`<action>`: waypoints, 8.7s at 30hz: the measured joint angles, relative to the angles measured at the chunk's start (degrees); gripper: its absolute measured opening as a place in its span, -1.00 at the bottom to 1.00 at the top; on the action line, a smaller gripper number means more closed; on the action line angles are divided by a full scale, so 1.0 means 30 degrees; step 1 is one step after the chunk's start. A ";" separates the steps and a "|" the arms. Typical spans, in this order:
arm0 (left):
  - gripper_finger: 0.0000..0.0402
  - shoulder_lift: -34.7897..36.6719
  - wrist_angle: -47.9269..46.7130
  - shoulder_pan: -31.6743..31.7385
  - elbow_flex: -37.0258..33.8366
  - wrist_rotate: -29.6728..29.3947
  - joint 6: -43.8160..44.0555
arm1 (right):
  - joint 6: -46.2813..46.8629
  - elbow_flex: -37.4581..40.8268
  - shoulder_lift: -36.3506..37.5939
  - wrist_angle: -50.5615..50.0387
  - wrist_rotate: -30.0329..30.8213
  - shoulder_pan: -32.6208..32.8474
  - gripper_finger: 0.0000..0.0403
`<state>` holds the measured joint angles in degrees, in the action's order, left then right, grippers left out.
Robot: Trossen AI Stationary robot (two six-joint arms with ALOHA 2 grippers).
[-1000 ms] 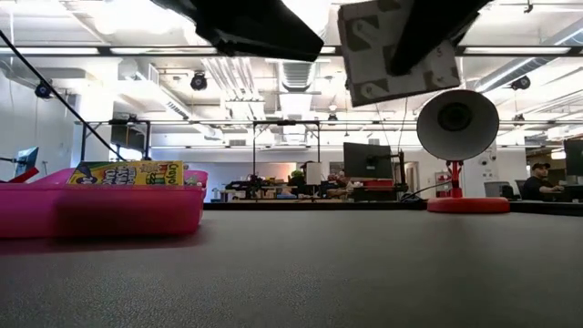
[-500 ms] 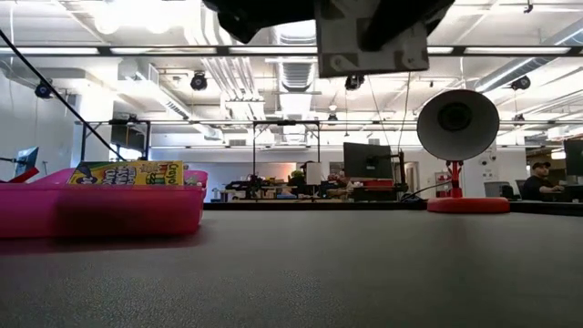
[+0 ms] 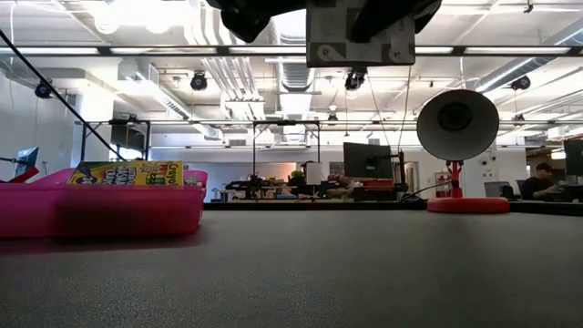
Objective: Pack school essentials
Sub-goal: Put the white sticky notes into the pink supply box, then close the pink supply box
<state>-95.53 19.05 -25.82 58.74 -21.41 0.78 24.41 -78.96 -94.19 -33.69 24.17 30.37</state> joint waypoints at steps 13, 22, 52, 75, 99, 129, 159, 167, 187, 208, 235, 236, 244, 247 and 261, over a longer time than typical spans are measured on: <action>-1.00 0.0006 -0.0896 0.0165 -0.0029 0.1013 0.0115 | 0.3720 -0.2558 0.0040 -0.5069 -0.0180 -0.0339 -0.39; -1.00 0.3982 -1.1885 0.0415 -0.0062 -0.1064 0.3656 | 0.4829 -0.3747 0.0336 -1.2914 0.1065 -0.0299 0.01; -1.00 1.6158 -2.1474 -0.1830 -0.6597 0.4649 1.6395 | 0.5743 1.1548 0.8873 0.3479 0.1460 -0.0299 0.02; -0.65 1.2249 -2.1519 -0.1770 -0.8215 0.3186 1.5686 | 0.5622 1.1650 0.8247 0.5486 0.1491 -0.0299 0.02; -0.33 1.2519 -3.1055 0.0200 -0.5831 -0.9966 2.1696 | 0.4006 1.1640 0.2701 1.8137 0.4107 -0.1015 0.02; -0.33 0.8477 -2.3459 1.3791 -0.6052 0.0785 0.8049 | 0.1850 0.5829 -0.2317 1.4872 -0.1219 -0.2761 0.02; -0.33 1.0175 -2.8038 1.3581 -0.0810 0.1439 0.8469 | 0.2179 0.0695 -0.9356 2.1795 -0.1954 -0.2519 0.02; -0.33 1.0227 -2.8346 1.3559 -0.3654 0.0499 1.1148 | 0.1821 -0.4220 -1.2187 1.8819 -0.4129 -0.1870 0.02; -0.33 0.9147 -2.0888 1.3296 -0.7009 0.5511 1.0250 | 0.2200 -0.6484 -1.2459 1.2626 -0.3401 -0.1376 0.02; -0.33 1.1033 -1.8689 1.2320 -0.6878 0.6994 0.8951 | 0.7108 -0.5701 -0.9360 -0.4435 0.2452 -0.1449 0.02; -0.33 1.0981 -1.8158 1.3332 -0.9007 -0.5319 1.1293 | 0.6006 -0.3730 -0.9908 0.3607 0.3946 -0.2266 0.02; -0.33 1.0696 -1.8184 1.3394 -0.9013 -0.5122 1.1277 | 0.6003 -0.3692 -0.9908 0.3601 0.3973 -0.2282 0.02; -0.33 0.9654 -1.7298 1.3522 -0.8954 -0.1934 0.9669 | 0.6250 -0.3341 -0.9854 0.3421 0.3932 -0.2386 0.02; -0.33 1.0315 -1.7270 1.3457 -0.8940 -0.1081 0.8679 | 0.6354 -0.3145 -0.9821 0.3488 0.3885 -0.2430 0.02; -0.33 1.4404 -1.7744 1.3457 -0.8539 0.0611 0.7468 | 0.6130 -0.3006 -0.9796 0.3417 0.3310 -0.2637 0.02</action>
<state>-52.32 -34.18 14.55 33.12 -19.58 23.18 42.80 -87.97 -123.58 -23.44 34.10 22.46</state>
